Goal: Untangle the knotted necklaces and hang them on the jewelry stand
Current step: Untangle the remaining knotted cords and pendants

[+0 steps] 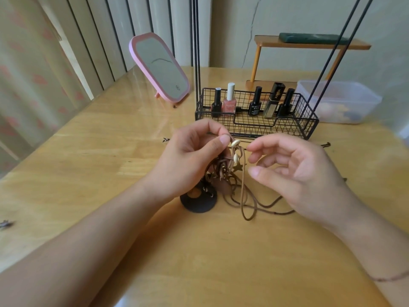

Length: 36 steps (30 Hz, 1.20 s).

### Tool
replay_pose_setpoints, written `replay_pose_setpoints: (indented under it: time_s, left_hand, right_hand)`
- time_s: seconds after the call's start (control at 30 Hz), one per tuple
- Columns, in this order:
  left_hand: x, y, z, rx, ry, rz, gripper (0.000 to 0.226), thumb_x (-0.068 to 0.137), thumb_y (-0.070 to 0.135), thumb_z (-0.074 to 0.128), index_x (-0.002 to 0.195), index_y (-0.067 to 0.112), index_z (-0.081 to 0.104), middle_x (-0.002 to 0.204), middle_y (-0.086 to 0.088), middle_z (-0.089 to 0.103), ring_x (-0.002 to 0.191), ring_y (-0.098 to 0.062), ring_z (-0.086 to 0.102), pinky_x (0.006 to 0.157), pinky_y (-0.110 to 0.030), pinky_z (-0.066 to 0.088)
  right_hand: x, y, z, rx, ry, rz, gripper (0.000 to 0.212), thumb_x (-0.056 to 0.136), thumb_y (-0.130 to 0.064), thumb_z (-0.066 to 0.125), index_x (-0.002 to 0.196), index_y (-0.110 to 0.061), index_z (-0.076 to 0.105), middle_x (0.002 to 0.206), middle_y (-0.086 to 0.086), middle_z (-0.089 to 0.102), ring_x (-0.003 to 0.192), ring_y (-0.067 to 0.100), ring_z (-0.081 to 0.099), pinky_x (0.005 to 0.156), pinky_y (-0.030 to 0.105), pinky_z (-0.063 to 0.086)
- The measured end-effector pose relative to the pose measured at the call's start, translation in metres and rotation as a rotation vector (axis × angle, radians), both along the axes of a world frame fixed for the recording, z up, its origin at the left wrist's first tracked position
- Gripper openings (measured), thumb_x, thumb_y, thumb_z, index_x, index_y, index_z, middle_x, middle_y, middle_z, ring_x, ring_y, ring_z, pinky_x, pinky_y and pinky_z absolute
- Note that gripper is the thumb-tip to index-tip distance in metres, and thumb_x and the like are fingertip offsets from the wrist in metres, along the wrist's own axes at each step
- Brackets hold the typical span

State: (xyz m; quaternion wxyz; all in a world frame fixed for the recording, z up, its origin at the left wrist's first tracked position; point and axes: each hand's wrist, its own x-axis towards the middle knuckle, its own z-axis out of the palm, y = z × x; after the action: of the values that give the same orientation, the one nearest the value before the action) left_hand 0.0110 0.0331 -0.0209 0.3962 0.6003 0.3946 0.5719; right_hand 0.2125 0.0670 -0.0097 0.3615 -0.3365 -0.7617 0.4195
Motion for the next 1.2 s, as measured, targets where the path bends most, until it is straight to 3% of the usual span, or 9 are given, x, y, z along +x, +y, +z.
replay_pose_setpoints:
  time_s: [0.13, 0.23, 0.4, 0.63, 0.83, 0.93, 1.0, 1.1, 1.2]
  left_hand:
    - [0.002, -0.002, 0.001, -0.02, 0.002, -0.02, 0.01, 0.09, 0.018, 0.056, 0.092, 0.008, 0.056, 0.065, 0.003, 0.066, 0.057, -0.005, 0.06, 0.055, -0.015, 0.048]
    - [0.002, -0.002, 0.0, -0.023, 0.021, -0.041, 0.01, 0.091, 0.018, 0.056, 0.092, 0.008, 0.056, 0.066, 0.002, 0.066, 0.056, -0.006, 0.06, 0.054, -0.015, 0.047]
    - [0.002, -0.002, -0.001, -0.036, 0.051, -0.037, 0.012, 0.091, 0.021, 0.058, 0.094, 0.009, 0.058, 0.067, 0.0, 0.066, 0.057, -0.01, 0.06, 0.054, -0.019, 0.049]
    - [-0.002, 0.001, -0.004, -0.049, 0.089, -0.024, 0.01, 0.093, 0.021, 0.061, 0.095, 0.012, 0.063, 0.071, -0.025, 0.059, 0.064, -0.031, 0.052, 0.062, -0.039, 0.046]
    - [-0.002, 0.0, -0.003, -0.062, 0.065, -0.059, 0.013, 0.094, 0.021, 0.059, 0.096, 0.008, 0.06, 0.072, -0.016, 0.064, 0.064, -0.02, 0.061, 0.058, -0.022, 0.052]
    - [0.0, 0.0, -0.002, -0.066, 0.049, -0.08, 0.016, 0.092, 0.019, 0.057, 0.098, 0.005, 0.058, 0.072, -0.014, 0.064, 0.063, -0.02, 0.061, 0.056, -0.023, 0.053]
    - [0.001, -0.001, -0.002, -0.058, 0.058, -0.101, 0.016, 0.093, 0.017, 0.056, 0.1, 0.002, 0.058, 0.07, -0.018, 0.063, 0.063, -0.02, 0.062, 0.054, -0.022, 0.052]
    - [0.001, -0.002, -0.001, -0.081, 0.057, -0.14, 0.017, 0.091, 0.015, 0.057, 0.102, 0.003, 0.059, 0.069, -0.006, 0.066, 0.062, -0.013, 0.064, 0.058, -0.021, 0.053]
    - [0.0, -0.002, -0.002, -0.099, 0.043, -0.17, 0.02, 0.089, 0.015, 0.06, 0.107, 0.005, 0.058, 0.071, -0.009, 0.065, 0.064, -0.016, 0.062, 0.062, -0.025, 0.055]
  right_hand:
    - [-0.001, -0.003, -0.001, -0.037, 0.05, 0.105, 0.046, 0.075, -0.038, 0.074, 0.119, -0.028, 0.063, 0.103, -0.002, 0.071, 0.092, 0.019, 0.067, 0.074, 0.046, 0.057]
    - [-0.003, -0.003, -0.002, -0.043, 0.029, 0.108, 0.049, 0.076, -0.031, 0.079, 0.121, -0.031, 0.06, 0.1, -0.001, 0.074, 0.091, 0.021, 0.069, 0.074, 0.046, 0.058]
    - [-0.003, 0.0, -0.003, -0.035, 0.072, 0.079, 0.035, 0.085, -0.007, 0.071, 0.112, -0.028, 0.063, 0.083, 0.003, 0.073, 0.078, 0.024, 0.069, 0.072, 0.036, 0.057]
    - [-0.001, 0.004, 0.001, -0.074, 0.203, 0.075, 0.023, 0.083, -0.005, 0.05, 0.082, -0.019, 0.068, 0.071, 0.001, 0.063, 0.063, 0.023, 0.059, 0.057, 0.032, 0.051]
    - [0.002, 0.005, 0.001, -0.004, 0.109, -0.012, 0.01, 0.079, -0.02, 0.068, 0.086, -0.023, 0.074, 0.076, 0.004, 0.069, 0.07, 0.017, 0.064, 0.06, 0.034, 0.054]
    - [0.004, 0.002, 0.001, 0.086, -0.048, -0.051, 0.024, 0.072, -0.032, 0.087, 0.093, -0.032, 0.075, 0.085, -0.004, 0.071, 0.076, 0.021, 0.067, 0.064, 0.042, 0.059]
    - [0.003, 0.002, 0.0, 0.146, -0.111, -0.074, 0.023, 0.069, -0.035, 0.084, 0.09, -0.037, 0.075, 0.084, -0.008, 0.07, 0.072, 0.022, 0.064, 0.06, 0.04, 0.055]
    - [0.003, 0.007, -0.003, 0.194, -0.108, -0.058, 0.005, 0.075, -0.033, 0.078, 0.079, -0.034, 0.074, 0.083, -0.011, 0.069, 0.074, 0.014, 0.061, 0.058, 0.019, 0.044]
    - [0.005, 0.01, -0.001, 0.219, -0.093, -0.051, 0.011, 0.079, -0.046, 0.07, 0.079, -0.035, 0.071, 0.101, -0.015, 0.062, 0.096, 0.013, 0.062, 0.067, 0.025, 0.049]
